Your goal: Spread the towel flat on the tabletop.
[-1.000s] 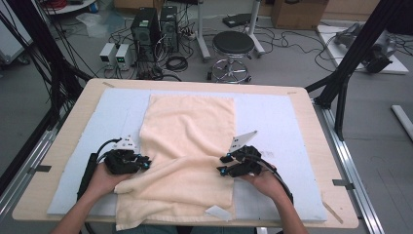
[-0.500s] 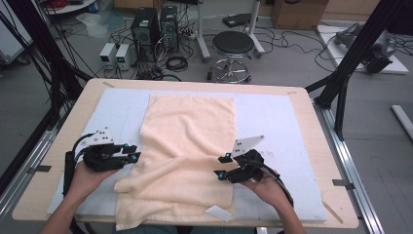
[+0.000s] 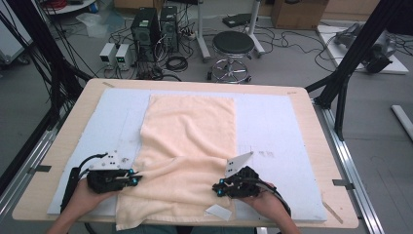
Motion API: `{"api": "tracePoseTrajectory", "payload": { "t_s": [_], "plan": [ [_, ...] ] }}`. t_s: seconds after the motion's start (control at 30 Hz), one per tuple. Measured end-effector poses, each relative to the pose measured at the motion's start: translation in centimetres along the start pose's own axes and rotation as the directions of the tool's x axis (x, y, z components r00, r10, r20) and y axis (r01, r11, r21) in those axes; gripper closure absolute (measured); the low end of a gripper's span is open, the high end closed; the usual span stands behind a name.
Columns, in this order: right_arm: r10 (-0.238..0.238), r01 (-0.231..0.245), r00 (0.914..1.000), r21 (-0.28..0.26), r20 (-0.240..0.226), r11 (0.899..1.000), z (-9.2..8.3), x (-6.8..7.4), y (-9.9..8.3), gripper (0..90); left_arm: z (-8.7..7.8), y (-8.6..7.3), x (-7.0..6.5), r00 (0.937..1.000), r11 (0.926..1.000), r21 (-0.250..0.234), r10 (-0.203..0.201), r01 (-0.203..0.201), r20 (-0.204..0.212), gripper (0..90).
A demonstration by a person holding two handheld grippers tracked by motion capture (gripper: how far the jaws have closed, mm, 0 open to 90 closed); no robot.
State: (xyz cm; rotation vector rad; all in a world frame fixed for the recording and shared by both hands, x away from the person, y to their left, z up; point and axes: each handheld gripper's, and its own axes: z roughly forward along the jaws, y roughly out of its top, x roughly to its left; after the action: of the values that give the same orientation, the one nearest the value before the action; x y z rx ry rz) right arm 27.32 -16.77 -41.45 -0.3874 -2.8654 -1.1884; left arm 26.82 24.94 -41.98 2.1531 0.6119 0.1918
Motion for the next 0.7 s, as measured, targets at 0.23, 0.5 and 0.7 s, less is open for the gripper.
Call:
{"api": "tracePoseTrajectory", "payload": {
  "t_s": [0.23, 0.5, 0.7],
  "plan": [
    [0.045, -0.03, 0.9859, -0.096, 0.161, 0.995, -3.2, -3.6, 2.6, 84.7, 0.3, 3.9, 4.2, 0.9867, 0.9825, -0.142, -0.135, 0.121, -0.091, 82.3],
    [0.244, -0.212, 0.9387, -0.149, 0.244, 0.966, -1.7, -9.3, 1.2, 65.4, 3.0, 4.6, 7.0, 0.9533, 0.9763, -0.102, -0.209, 0.191, -0.218, 54.6],
    [0.164, -0.117, 0.9537, -0.191, 0.252, 0.975, -3.4, -6.8, 1.7, 59.2, 0.2, 4.4, 5.3, 0.9614, 0.9869, -0.121, -0.134, 0.107, -0.241, 48.1]
  ]
}}
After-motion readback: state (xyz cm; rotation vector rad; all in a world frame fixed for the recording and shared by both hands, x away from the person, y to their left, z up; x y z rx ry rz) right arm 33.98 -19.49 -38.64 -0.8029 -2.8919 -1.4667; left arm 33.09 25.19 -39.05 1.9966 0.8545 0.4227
